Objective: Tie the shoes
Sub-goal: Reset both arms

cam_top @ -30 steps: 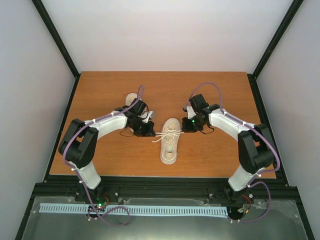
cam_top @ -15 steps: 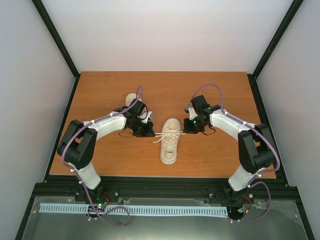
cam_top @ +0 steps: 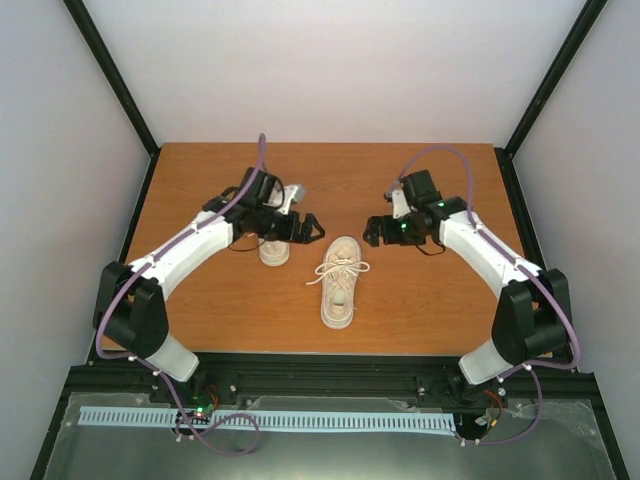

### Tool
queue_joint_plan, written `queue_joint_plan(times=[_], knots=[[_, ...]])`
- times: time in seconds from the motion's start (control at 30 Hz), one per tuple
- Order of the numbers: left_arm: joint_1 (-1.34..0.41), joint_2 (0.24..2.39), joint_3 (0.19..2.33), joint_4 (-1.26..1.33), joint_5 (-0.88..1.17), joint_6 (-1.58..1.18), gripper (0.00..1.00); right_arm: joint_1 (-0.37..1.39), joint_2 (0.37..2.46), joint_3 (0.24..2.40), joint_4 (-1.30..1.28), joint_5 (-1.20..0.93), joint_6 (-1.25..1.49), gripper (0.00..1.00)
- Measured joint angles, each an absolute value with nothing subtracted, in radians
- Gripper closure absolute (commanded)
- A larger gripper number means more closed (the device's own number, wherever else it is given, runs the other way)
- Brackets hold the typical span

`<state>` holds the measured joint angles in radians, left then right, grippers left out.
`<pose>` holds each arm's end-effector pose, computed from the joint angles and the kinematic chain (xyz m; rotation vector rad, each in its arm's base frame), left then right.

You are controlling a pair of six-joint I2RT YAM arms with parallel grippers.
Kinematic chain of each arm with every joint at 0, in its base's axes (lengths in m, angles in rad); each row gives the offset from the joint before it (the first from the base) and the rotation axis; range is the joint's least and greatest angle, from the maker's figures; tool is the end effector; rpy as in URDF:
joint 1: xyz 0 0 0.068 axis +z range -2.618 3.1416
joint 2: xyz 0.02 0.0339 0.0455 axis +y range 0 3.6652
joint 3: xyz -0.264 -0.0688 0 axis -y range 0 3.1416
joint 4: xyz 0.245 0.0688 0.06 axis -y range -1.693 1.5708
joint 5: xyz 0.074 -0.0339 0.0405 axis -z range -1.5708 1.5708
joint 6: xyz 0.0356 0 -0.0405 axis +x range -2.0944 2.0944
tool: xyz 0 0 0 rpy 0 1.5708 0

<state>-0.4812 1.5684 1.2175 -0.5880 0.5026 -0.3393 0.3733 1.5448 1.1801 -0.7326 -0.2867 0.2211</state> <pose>0.2865 -0.1690 0.2647 0.4018 2.5771 -0.9508 0.2875 0.1234 0.2498 -0.3009 2.7018 0.5669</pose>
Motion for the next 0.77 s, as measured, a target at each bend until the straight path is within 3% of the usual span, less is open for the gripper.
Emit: queue_joint_plan(times=[0.23,0.43,0.77], knots=[[-0.228,1.477,1.228,-0.579,0.476,-0.349,0.00,0.134,1.412,1.151,-0.704,-0.266,0.223,0.00],[0.079,1.297,1.022,-0.443,0.354,-0.432,0.00,-0.012,1.218,0.942,-0.549,-0.183,0.278,0.00],[0.115,1.238,0.831,-0.299,0.041,-0.419,0.00,-0.033,1.059,0.688,-0.316,0.082,0.306,0.00]])
